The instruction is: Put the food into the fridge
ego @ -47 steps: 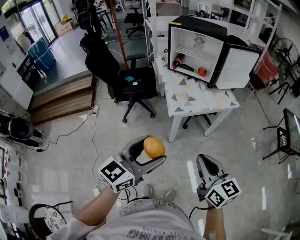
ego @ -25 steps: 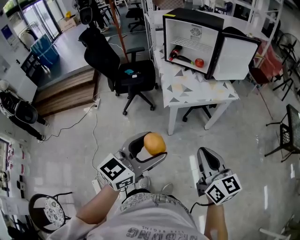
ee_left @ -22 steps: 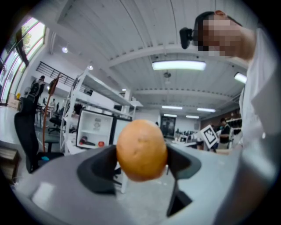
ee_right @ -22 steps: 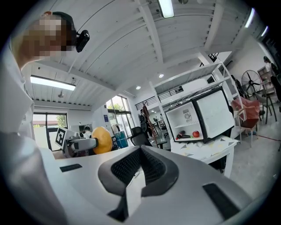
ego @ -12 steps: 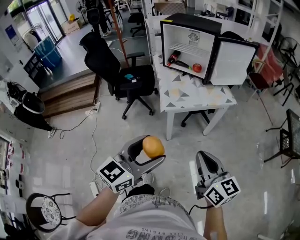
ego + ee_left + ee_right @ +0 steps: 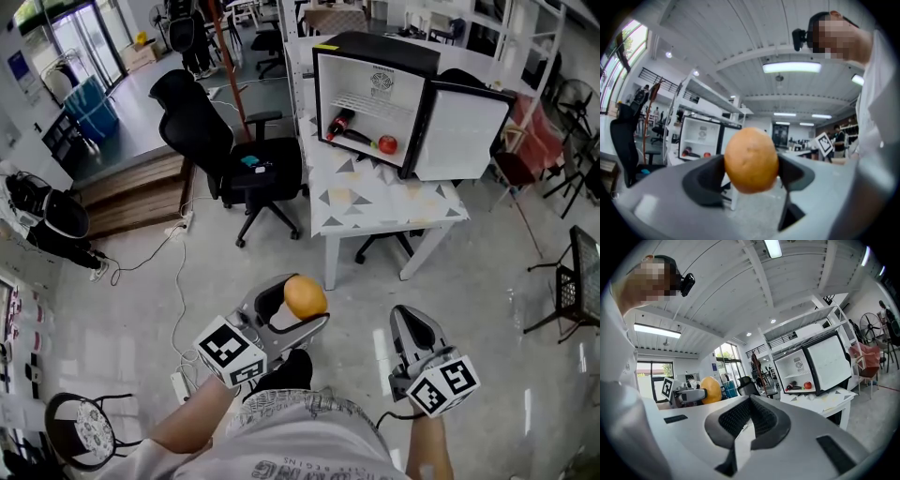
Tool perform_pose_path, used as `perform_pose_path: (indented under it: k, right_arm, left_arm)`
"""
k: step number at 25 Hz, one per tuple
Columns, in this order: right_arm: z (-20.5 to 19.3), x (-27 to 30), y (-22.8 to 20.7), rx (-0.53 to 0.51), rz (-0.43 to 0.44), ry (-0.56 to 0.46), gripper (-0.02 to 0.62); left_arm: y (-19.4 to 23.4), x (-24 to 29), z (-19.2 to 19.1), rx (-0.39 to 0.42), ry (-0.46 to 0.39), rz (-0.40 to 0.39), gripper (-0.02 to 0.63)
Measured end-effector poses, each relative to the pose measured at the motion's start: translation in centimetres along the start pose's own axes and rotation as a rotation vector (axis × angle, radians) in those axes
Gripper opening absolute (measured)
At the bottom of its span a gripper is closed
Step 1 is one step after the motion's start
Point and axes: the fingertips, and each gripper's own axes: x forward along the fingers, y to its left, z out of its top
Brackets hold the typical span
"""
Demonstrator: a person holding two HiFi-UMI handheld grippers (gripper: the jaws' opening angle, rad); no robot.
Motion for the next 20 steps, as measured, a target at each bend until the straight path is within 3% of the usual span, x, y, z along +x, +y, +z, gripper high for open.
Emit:
perform_pose_path:
  k: [10, 20]
  right_arm:
    - [0.5, 4.7, -3.5, 0.001, -0.011, 0.014, 0.002]
    - [0.7, 13.5, -7.0, 0.026, -0.032, 0.042, 0.002]
  left_arm:
    - [5.1, 3.1, -0.3, -0.019, -0.006, 0.001, 0.353]
    - [14.4, 6.7, -0.3, -0.041, 0.020, -0.010, 0.353]
